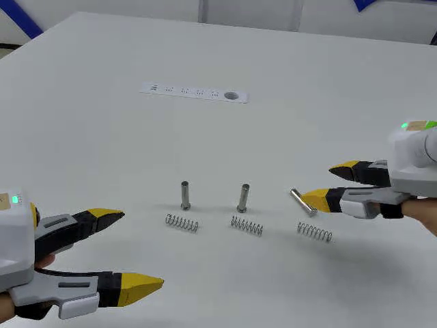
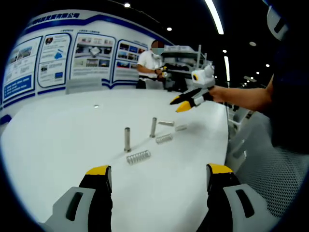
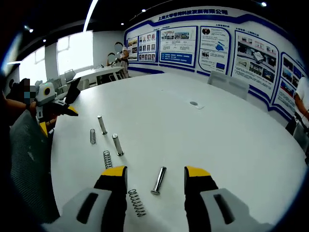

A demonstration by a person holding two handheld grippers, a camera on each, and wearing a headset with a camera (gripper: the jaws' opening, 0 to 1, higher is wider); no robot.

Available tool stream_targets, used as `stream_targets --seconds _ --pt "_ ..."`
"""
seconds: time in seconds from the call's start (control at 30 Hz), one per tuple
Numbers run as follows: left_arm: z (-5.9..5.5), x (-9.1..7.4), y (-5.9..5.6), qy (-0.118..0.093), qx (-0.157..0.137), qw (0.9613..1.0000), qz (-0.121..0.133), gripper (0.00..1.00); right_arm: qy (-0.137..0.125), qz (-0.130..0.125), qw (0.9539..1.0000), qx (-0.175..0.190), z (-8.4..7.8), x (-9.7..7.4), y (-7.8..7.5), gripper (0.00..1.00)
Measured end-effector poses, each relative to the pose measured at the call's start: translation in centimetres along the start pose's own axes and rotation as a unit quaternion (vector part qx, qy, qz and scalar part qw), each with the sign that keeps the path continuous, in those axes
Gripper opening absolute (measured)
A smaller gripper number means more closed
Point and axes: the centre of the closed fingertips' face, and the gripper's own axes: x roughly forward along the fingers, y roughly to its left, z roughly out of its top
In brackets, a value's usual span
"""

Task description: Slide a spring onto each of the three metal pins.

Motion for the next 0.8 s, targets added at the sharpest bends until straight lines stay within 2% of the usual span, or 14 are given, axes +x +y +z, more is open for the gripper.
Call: stream_targets --seconds 0.07,0.27,0.47,0.8 --pt "0.0 0.0 -0.1 0.000 0.000 1.0000 -0.002 0.82 0.006 -0.001 0.9999 0.008 0.1 0.4 -0.2 0.44" --pt "0.0 0.0 -0.1 -0.002 -0.001 1.0000 -0.001 0.82 0.046 -0.015 0.9987 0.017 -1.0 1.7 -0.9 0.33" --pt "-0.1 0.0 -0.1 -0.001 -0.003 1.0000 -0.001 0.81 0.069 -0.016 0.9969 0.034 -1.7 3.0 -1.0 0.27" --pt "-0.1 0.0 -0.1 -0.002 -0.006 1.0000 -0.001 0.81 0.118 -0.022 0.9919 0.040 -3.2 5.1 -0.8 0.19"
